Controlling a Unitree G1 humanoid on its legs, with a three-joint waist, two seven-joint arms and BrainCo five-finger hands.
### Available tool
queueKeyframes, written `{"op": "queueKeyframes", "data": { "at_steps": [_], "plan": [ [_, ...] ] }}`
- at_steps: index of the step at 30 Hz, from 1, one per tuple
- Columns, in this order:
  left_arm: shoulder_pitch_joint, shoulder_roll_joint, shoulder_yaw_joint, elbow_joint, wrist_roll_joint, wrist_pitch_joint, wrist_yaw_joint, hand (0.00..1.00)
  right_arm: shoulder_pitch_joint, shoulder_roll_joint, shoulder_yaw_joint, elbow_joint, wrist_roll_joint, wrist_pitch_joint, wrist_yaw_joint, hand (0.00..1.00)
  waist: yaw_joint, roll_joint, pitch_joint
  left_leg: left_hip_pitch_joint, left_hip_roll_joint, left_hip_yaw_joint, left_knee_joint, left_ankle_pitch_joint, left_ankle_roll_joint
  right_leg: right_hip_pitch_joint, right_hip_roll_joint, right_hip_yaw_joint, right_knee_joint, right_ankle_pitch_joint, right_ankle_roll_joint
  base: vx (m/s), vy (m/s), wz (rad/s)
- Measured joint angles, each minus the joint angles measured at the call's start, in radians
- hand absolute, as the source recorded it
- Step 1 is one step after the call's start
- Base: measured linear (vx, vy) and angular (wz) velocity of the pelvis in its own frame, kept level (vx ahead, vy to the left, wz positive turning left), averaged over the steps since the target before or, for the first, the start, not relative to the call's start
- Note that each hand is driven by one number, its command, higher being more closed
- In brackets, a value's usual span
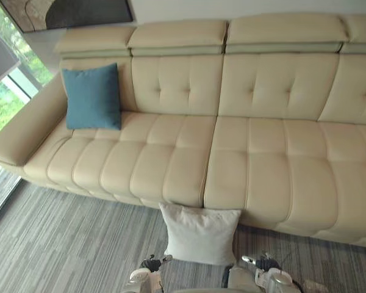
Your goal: Pick up cushions and gather them together orderly.
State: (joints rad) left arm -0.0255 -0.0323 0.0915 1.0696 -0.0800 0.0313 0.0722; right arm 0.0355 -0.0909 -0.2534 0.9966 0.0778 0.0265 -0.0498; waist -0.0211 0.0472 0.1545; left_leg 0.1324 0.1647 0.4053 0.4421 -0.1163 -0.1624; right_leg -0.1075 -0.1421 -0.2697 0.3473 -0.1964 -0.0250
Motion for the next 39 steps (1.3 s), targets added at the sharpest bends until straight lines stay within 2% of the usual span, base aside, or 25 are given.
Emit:
{"op": "queueKeyframes", "data": {
  "at_steps": [1, 2, 5, 6, 7, 8, 9, 10, 12, 15, 19, 23, 24, 26, 27, 28, 29, 32, 39],
  "plan": [
    [-0.001, 0.0, -0.001, -0.006, 0.0, -0.003, -0.002, 0.0, 0.0, 0.001, 0.001, 0.001, 0.0, 0.002, -0.001, 0.0, 0.005, -0.003, 0.002, -0.037, 0.018, -0.031, 0.063, -0.056, 0.004, 0.006, 0.01, 0.024, -0.016, -0.001, -0.003, 0.04, 0.012, -0.48],
    [0.001, 0.0, 0.001, -0.016, 0.0, -0.003, -0.002, 0.0, 0.002, 0.004, 0.0, 0.001, 0.0, 0.003, -0.003, 0.0, 0.008, -0.004, 0.003, -0.055, 0.017, -0.053, 0.056, -0.11, 0.012, 0.008, 0.019, 0.047, -0.023, 0.0, -0.006, 0.04, 0.028, -0.55],
    [0.001, 0.002, 0.008, -0.04, 0.0, -0.004, -0.007, 0.0, 0.003, 0.015, -0.001, 0.001, 0.0, 0.003, -0.01, 0.0, 0.018, -0.025, 0.016, -0.08, -0.007, -0.117, -0.05, -0.156, 0.034, 0.017, 0.021, 0.114, -0.022, 0.004, 0.001, 0.06, 0.104, -0.77],
    [0.0, 0.003, 0.008, -0.048, 0.0, -0.004, -0.007, 0.0, 0.005, 0.017, 0.0, 0.001, 0.0, 0.003, -0.011, 0.0, 0.024, -0.031, 0.017, -0.091, -0.02, -0.161, -0.102, -0.153, 0.037, 0.02, 0.021, 0.144, -0.021, 0.009, 0.012, 0.06, 0.23, -1.06],
    [0.002, 0.0, 0.008, -0.046, 0.003, -0.004, -0.007, 0.0, 0.006, 0.014, 0.001, -0.001, 0.001, 0.001, -0.011, 0.0, 0.023, -0.019, 0.011, -0.101, -0.018, -0.186, -0.193, -0.065, 0.053, 0.007, 0.04, 0.179, -0.01, 0.007, 0.038, 0.02, 0.227, -1.02],
    [0.004, -0.002, 0.008, -0.045, 0.003, -0.004, -0.007, 0.0, 0.005, 0.012, 0.001, 0.0, 0.001, 0.001, -0.011, 0.0, 0.025, -0.012, 0.007, -0.111, -0.01, -0.192, -0.203, -0.066, 0.031, -0.008, 0.051, 0.195, 0.0, 0.003, 0.047, 0.07, 0.313, -0.95],
    [-0.001, 0.01, 0.008, -0.045, 0.01, -0.004, -0.006, 0.0, 0.011, 0.032, -0.001, -0.003, 0.003, 0.0, -0.015, 0.0, 0.02, -0.038, -0.01, -0.095, -0.026, -0.158, -0.222, -0.081, 0.038, -0.013, 0.036, 0.227, -0.009, 0.014, 0.075, 0.06, 0.255, -0.65],
    [0.001, 0.02, 0.01, -0.043, 0.011, -0.003, -0.006, 0.0, 0.014, 0.045, -0.003, -0.003, 0.003, 0.0, -0.017, 0.0, 0.021, -0.048, -0.01, -0.093, -0.035, -0.141, -0.232, -0.083, 0.042, -0.013, 0.03, 0.241, -0.023, 0.022, 0.086, 0.11, 0.28, -0.54],
    [0.008, 0.028, 0.01, -0.04, 0.011, -0.003, -0.006, 0.0, 0.024, 0.057, -0.015, -0.003, 0.003, 0.0, -0.02, 0.0, 0.023, -0.067, -0.02, -0.066, -0.05, -0.121, -0.253, -0.08, 0.048, -0.004, 0.023, 0.25, -0.039, 0.031, 0.092, 0.07, 0.131, -0.22],
    [0.02, 0.026, 0.01, -0.039, 0.012, -0.003, -0.005, 0.0, 0.029, 0.056, -0.026, -0.001, 0.003, 0.0, -0.019, 0.0, 0.026, -0.052, -0.022, -0.014, -0.057, -0.115, -0.287, -0.079, 0.049, 0.041, 0.018, 0.246, -0.056, 0.031, 0.093, 0.06, 0.047, -0.04],
    [0.02, 0.017, 0.011, -0.039, 0.01, -0.003, 0.013, 0.0, 0.025, 0.049, -0.06, -0.002, 0.003, -0.001, -0.02, 0.0, 0.025, -0.026, -0.024, -0.02, -0.06, -0.136, -0.303, -0.06, 0.057, 0.039, 0.015, 0.22, -0.057, 0.031, 0.093, 0.04, -0.017, 0.16],
    [0.012, 0.018, 0.031, -0.045, 0.002, -0.004, 0.033, 0.0, 0.009, 0.048, -0.067, 0.0, 0.003, 0.0, -0.037, 0.0, 0.027, -0.026, -0.002, -0.029, -0.064, -0.168, -0.336, -0.014, 0.052, 0.034, 0.005, 0.172, -0.037, 0.03, 0.091, -0.03, -0.059, 0.31],
    [-0.003, 0.022, 0.044, -0.051, -0.002, -0.005, 0.044, 0.0, -0.007, 0.049, -0.058, -0.001, 0.003, -0.001, -0.043, 0.0, 0.034, -0.04, 0.021, -0.049, -0.057, -0.169, -0.323, -0.015, 0.052, 0.003, 0.004, 0.166, -0.002, 0.023, 0.091, -0.12, -0.074, 0.2],
    [-0.03, 0.043, 0.046, -0.069, -0.026, -0.005, 0.062, 0.0, -0.044, 0.05, -0.034, -0.003, 0.003, -0.005, -0.049, 0.0, 0.036, -0.057, 0.039, -0.154, -0.054, -0.183, -0.244, -0.025, 0.052, -0.084, -0.004, 0.163, 0.056, 0.019, 0.092, -0.18, -0.083, 0.22],
    [-0.068, 0.059, 0.046, -0.088, -0.045, -0.006, 0.072, 0.0, -0.077, 0.042, -0.017, -0.008, 0.004, -0.009, -0.055, 0.0, 0.037, -0.062, 0.077, -0.248, -0.041, -0.201, -0.145, -0.055, 0.053, -0.142, -0.003, 0.152, 0.091, 0.016, 0.088, -0.28, -0.091, 0.32],
    [-0.11, 0.075, 0.046, -0.105, -0.065, -0.008, 0.084, 0.0, -0.103, 0.035, -0.008, -0.03, 0.007, -0.009, -0.065, 0.0, 0.039, -0.066, 0.115, -0.329, -0.025, -0.215, -0.056, -0.092, 0.054, -0.196, -0.001, 0.141, 0.137, 0.0, 0.065, -0.21, -0.053, 0.24],
    [-0.119, 0.08, 0.045, -0.109, -0.069, -0.008, 0.084, 0.0, -0.108, 0.033, -0.005, -0.038, 0.009, -0.009, -0.067, 0.0, 0.039, -0.068, 0.122, -0.35, -0.022, -0.218, -0.035, -0.098, 0.054, -0.213, -0.001, 0.14, 0.148, -0.004, 0.061, -0.24, -0.049, 0.14],
    [-0.205, 0.119, 0.044, -0.16, -0.086, -0.023, 0.101, 0.0, -0.157, -0.003, 0.038, -0.107, 0.013, -0.018, -0.082, 0.0, 0.047, -0.074, 0.173, -0.532, -0.001, -0.245, 0.136, -0.154, 0.06, -0.366, -0.008, 0.136, 0.269, -0.045, 0.067, -0.3, -0.04, 0.06],
    [-0.396, 0.237, 0.059, -0.292, -0.183, -0.049, 0.127, 0.0, -0.339, -0.086, 0.065, -0.255, 0.044, -0.027, -0.115, 0.0, 0.046, -0.073, 0.254, -0.889, 0.017, -0.293, 0.33, -0.156, 0.068, -0.691, -0.03, 0.123, 0.438, -0.049, 0.056, -0.17, -0.029, 0.13]
  ]
}}
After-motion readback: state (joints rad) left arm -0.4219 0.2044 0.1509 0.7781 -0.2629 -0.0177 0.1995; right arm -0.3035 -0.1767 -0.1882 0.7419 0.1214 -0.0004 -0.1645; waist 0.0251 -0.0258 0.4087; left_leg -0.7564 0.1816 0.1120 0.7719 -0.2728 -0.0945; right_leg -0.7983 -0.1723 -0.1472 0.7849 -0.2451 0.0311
